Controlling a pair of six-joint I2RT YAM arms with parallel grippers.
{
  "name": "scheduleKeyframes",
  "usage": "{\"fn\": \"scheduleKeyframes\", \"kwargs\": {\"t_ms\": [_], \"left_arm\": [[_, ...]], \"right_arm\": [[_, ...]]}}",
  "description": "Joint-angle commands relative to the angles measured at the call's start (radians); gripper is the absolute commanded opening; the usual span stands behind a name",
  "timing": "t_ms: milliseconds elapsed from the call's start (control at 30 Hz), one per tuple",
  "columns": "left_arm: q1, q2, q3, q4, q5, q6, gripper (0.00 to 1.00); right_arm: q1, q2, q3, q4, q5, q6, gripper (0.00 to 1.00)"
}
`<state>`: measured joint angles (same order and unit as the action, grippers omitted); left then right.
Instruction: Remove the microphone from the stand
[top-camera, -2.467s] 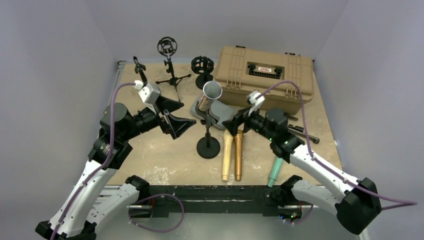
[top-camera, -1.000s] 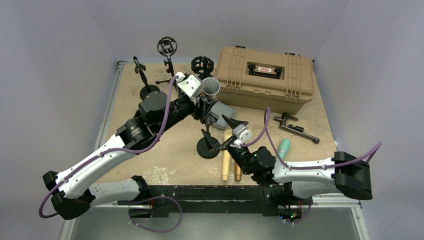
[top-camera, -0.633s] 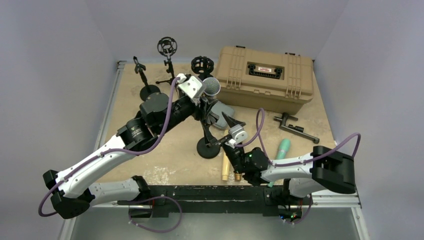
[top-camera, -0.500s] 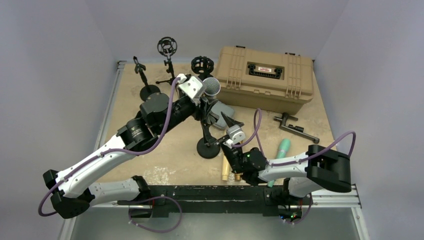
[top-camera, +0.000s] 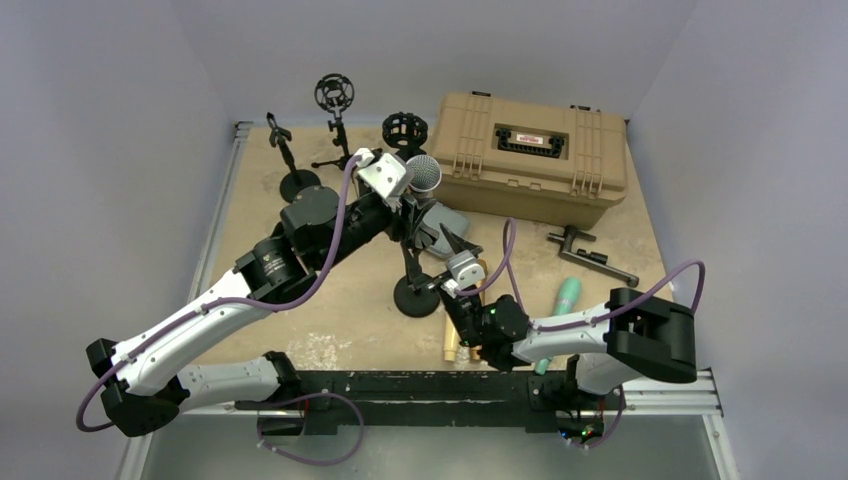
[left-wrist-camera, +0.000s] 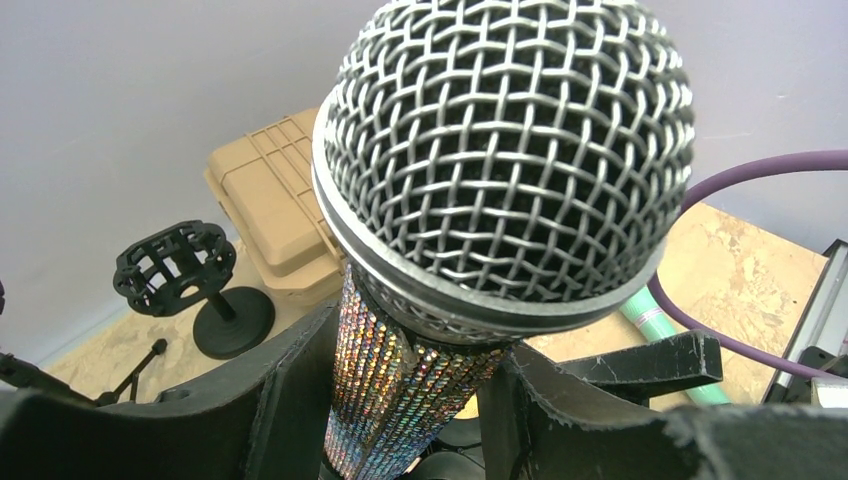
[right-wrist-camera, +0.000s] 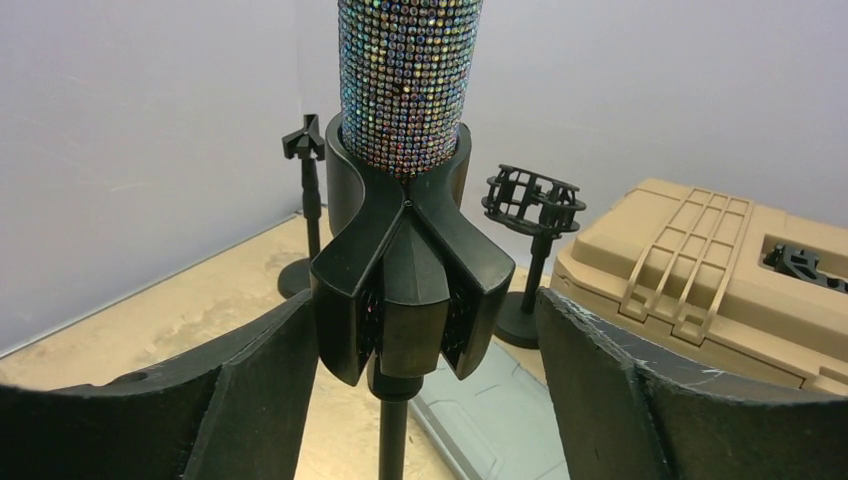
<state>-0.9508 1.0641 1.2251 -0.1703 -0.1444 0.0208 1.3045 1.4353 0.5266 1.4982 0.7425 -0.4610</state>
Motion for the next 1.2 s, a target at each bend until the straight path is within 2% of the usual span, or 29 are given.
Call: {"fn": "scheduleKeyframes", "kwargs": {"t_ms": [0, 100, 200, 267, 367, 500, 567, 600, 667, 700, 733, 933, 1033, 1167], "left_arm": [[-0.012, -0.003, 0.041, 0.036, 0.001, -0.025, 0.35], [-0.014, -0.003, 0.040, 0.034, 0.002, -0.025, 0.35], [-0.015, -0.003, 0.040, 0.031, 0.002, -0.025, 0.35], [-0.015, -0.002, 0.040, 0.031, -0.001, -0.025, 0.34], [-0.016, -0.002, 0.038, 0.031, -0.001, -0.025, 0.34], [-0.016, -0.003, 0.034, 0.034, 0.000, -0.025, 0.34], [-0.016, -0.003, 0.034, 0.032, 0.000, -0.025, 0.34], [-0.016, -0.002, 0.034, 0.032, 0.000, -0.025, 0.34], [-0.017, -0.003, 0.036, 0.032, 0.002, -0.025, 0.33], [-0.017, -0.003, 0.039, 0.033, 0.002, -0.025, 0.33], [-0.017, -0.003, 0.042, 0.032, 0.005, -0.025, 0.32], [-0.020, -0.003, 0.091, -0.001, 0.011, -0.025, 0.22], [-0.022, -0.004, 0.148, -0.060, 0.008, -0.002, 0.13], [-0.022, -0.012, 0.233, -0.154, -0.079, 0.061, 0.01]], "right_arm": [[0.004, 0.004, 0.037, 0.208, 0.018, -0.030, 0.71], [0.004, 0.014, 0.037, 0.230, 0.018, -0.041, 0.70], [0.003, 0.005, 0.038, 0.224, 0.017, -0.034, 0.78], [0.003, -0.008, 0.038, 0.209, 0.015, -0.025, 0.79], [0.003, -0.036, 0.040, 0.166, 0.008, -0.004, 0.77], [0.003, -0.046, 0.047, 0.145, -0.002, -0.009, 0.70], [0.002, -0.051, 0.047, 0.132, -0.002, -0.004, 0.60], [0.001, -0.052, 0.048, 0.121, -0.005, -0.002, 0.50], [-0.001, -0.046, 0.048, 0.112, -0.010, -0.001, 0.19], [-0.002, -0.036, 0.045, 0.113, -0.012, -0.001, 0.07], [-0.002, -0.028, 0.042, 0.118, -0.014, -0.003, 0.00], [-0.003, 0.023, 0.045, 0.144, -0.013, -0.028, 0.00], [-0.005, 0.024, 0.043, 0.140, -0.009, -0.015, 0.00], [-0.007, 0.019, 0.037, 0.125, -0.006, 0.012, 0.00]]}}
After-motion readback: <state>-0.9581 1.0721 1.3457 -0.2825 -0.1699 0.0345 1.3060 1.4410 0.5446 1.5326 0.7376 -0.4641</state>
